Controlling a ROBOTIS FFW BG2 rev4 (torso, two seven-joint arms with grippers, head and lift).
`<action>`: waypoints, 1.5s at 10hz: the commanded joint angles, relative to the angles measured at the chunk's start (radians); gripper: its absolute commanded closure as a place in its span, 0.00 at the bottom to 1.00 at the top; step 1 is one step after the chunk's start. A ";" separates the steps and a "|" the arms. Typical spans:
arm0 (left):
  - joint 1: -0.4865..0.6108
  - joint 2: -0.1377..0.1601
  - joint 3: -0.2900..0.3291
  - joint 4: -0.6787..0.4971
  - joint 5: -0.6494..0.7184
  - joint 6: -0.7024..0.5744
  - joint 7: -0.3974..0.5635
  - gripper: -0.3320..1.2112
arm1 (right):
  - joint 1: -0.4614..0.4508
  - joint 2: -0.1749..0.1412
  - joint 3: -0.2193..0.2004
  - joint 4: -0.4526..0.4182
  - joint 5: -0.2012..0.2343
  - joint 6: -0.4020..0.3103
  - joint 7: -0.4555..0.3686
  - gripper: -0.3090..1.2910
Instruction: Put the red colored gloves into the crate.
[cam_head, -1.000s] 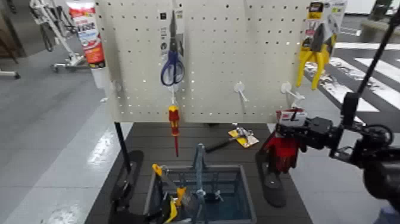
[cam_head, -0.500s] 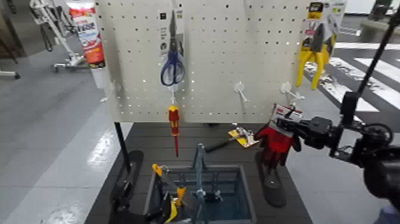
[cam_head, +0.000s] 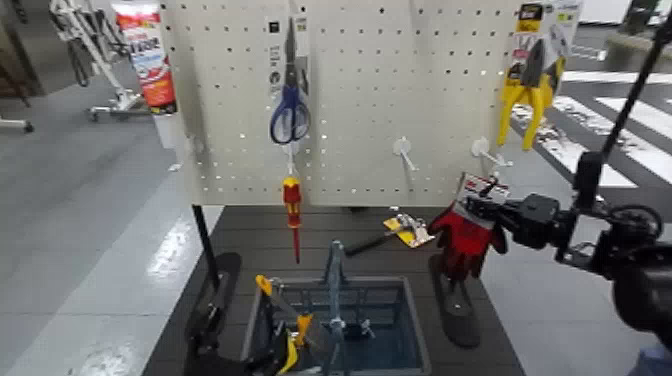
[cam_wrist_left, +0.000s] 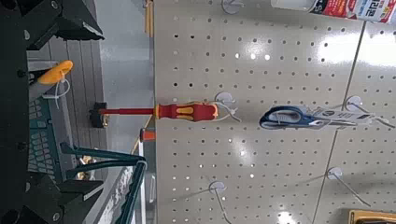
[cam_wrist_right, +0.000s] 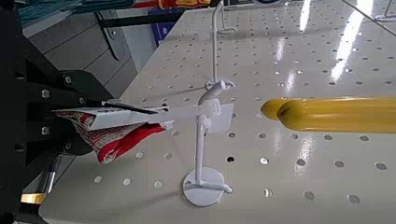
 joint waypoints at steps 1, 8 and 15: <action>0.002 -0.107 0.002 -0.002 0.001 0.000 0.000 0.32 | 0.005 -0.008 -0.014 -0.044 0.011 0.017 0.015 0.91; 0.005 -0.106 0.002 -0.003 0.003 0.000 0.000 0.32 | 0.102 -0.043 -0.074 -0.321 0.009 0.150 0.018 0.91; 0.005 -0.106 -0.003 -0.003 0.003 0.002 0.000 0.32 | 0.229 0.029 -0.079 -0.518 -0.078 0.211 -0.041 0.91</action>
